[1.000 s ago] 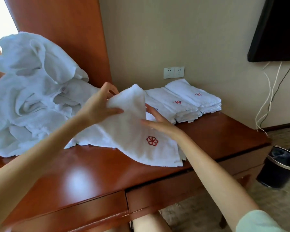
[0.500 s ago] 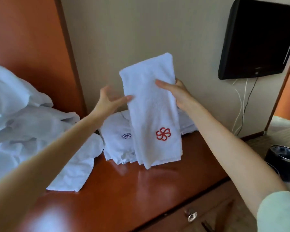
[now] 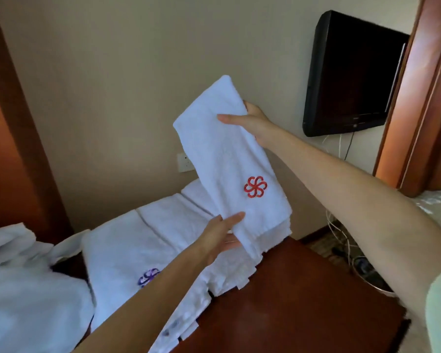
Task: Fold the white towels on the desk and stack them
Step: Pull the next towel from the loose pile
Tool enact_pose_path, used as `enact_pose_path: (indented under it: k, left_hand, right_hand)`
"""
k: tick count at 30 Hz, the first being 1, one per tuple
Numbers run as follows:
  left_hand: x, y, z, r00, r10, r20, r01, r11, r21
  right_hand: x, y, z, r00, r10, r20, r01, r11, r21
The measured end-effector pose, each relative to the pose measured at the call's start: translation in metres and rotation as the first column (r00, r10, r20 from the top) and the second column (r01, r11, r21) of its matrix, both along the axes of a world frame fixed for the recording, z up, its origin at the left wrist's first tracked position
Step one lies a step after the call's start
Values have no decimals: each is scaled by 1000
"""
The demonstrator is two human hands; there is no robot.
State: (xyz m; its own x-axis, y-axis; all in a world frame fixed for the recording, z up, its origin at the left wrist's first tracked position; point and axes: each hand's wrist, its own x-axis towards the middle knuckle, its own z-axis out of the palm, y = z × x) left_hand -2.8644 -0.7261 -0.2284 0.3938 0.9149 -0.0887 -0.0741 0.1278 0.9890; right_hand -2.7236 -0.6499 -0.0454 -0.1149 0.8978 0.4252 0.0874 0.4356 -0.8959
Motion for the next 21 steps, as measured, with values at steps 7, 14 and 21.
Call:
enact_pose_path:
  k: [7, 14, 21]
  left_hand:
    - [25, 79, -32, 959, 282, 22, -282, 959, -34]
    - [20, 95, -39, 985, 147, 87, -130, 974, -184]
    - [16, 82, -36, 913, 171, 371, -114, 979, -171]
  right_hand:
    - [-7, 138, -90, 866, -195, 460, 297, 941, -160]
    - [-7, 173, -201, 759, -246, 603, 495, 819, -289]
    - [8, 146, -175, 511, -230, 828, 593, 792, -145]
